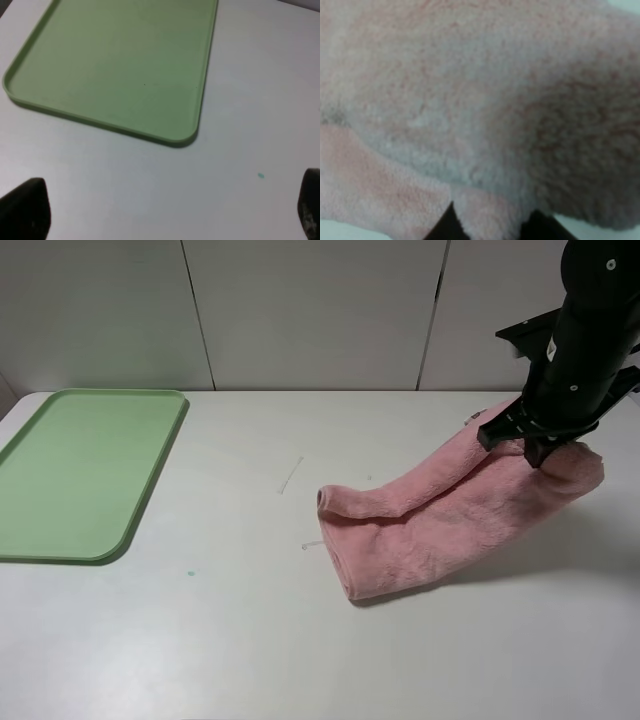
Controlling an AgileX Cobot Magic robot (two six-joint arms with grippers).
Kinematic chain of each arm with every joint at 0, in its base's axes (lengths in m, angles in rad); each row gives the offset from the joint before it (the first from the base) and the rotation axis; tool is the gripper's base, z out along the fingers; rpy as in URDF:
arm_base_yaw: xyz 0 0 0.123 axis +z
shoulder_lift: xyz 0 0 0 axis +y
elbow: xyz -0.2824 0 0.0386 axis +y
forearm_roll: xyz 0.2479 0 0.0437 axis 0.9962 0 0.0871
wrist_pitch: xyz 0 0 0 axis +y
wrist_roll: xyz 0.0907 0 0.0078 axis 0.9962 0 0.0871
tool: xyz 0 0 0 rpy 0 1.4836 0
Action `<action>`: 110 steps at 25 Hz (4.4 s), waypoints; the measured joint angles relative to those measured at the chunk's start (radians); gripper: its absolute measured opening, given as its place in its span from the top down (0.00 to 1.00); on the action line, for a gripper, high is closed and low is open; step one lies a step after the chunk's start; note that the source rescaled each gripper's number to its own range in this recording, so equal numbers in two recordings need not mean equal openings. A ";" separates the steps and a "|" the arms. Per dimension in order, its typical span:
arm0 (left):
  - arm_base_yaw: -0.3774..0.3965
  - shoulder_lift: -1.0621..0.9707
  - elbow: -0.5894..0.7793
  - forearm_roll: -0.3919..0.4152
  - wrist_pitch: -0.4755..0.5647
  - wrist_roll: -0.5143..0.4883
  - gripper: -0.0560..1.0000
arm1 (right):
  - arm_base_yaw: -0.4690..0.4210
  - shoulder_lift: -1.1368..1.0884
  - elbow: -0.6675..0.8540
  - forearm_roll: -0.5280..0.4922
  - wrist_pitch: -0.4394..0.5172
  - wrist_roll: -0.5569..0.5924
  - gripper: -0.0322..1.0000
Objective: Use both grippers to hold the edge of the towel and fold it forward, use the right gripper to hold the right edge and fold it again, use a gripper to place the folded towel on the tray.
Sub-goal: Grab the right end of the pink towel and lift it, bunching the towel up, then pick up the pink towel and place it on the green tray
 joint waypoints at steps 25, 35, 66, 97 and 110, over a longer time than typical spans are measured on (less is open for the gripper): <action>0.000 0.000 0.000 0.000 0.000 0.000 0.00 | -0.041 -0.012 0.016 -0.010 -0.038 -0.048 0.86; 0.000 0.000 0.000 0.000 0.000 0.000 0.00 | 0.101 -0.012 0.016 -0.047 -0.026 0.081 0.86; 0.000 0.000 0.000 0.000 -0.001 0.000 0.00 | 0.290 0.050 0.017 0.155 -0.103 0.174 0.03; 0.000 0.000 0.000 0.000 -0.001 0.000 0.00 | 0.290 -0.430 0.108 0.314 0.210 -0.052 0.00; 0.000 0.000 0.000 0.000 -0.001 0.000 0.00 | 0.290 -0.796 0.264 0.319 0.214 -0.055 0.00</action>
